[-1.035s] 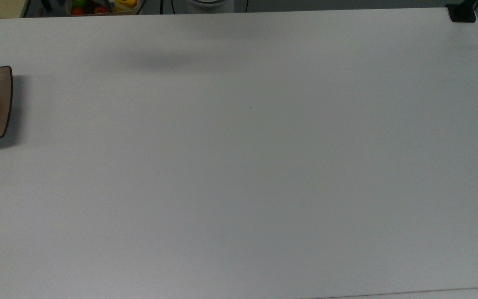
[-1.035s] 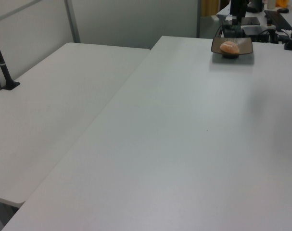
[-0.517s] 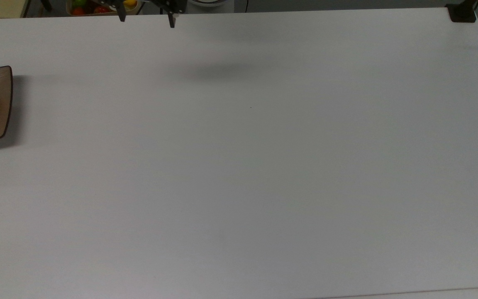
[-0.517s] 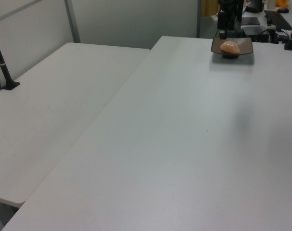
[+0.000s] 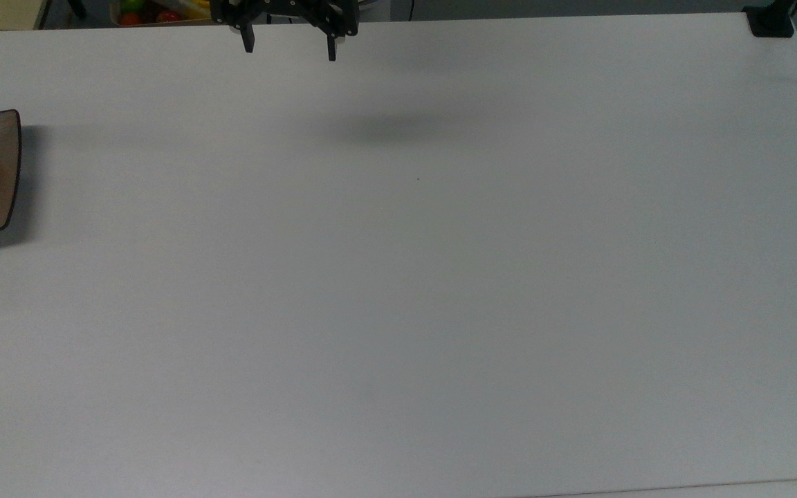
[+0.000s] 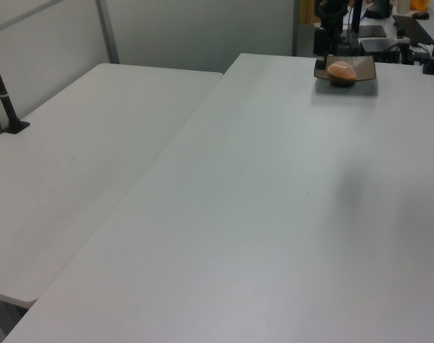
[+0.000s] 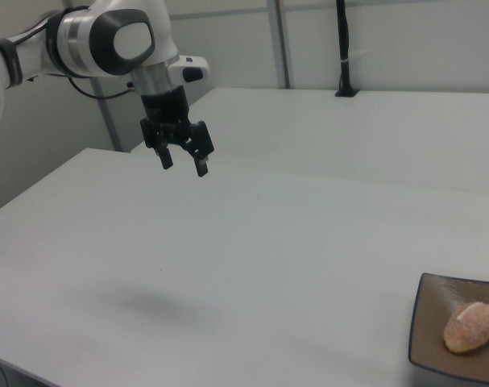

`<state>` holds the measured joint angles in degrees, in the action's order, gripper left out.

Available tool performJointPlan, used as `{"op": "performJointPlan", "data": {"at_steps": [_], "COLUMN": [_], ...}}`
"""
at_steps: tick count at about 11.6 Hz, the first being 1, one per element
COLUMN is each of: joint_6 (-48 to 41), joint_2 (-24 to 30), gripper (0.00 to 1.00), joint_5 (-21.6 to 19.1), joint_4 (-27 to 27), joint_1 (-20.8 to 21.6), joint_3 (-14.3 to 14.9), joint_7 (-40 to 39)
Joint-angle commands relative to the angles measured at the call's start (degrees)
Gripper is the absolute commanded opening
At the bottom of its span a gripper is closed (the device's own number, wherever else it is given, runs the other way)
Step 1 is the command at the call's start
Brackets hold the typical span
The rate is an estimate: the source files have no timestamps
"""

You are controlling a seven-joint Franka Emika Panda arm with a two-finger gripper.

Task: Bread is placed on a ceramic plate

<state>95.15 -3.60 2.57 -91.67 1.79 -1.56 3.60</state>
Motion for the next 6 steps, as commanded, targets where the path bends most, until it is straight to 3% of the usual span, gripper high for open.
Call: {"op": "performJointPlan", "data": {"at_steps": [1,6], "joint_6": [2.5,2.4], "joint_2": [2.0,1.8], "gripper": [1.00,1.00], "joint_5": [-1.1,-1.7], "joint_4": [-2.8,-2.5], "joint_1": [3.3,2.9], "joint_3": [3.6,3.6], "joint_7": [0.1,-2.3]}}
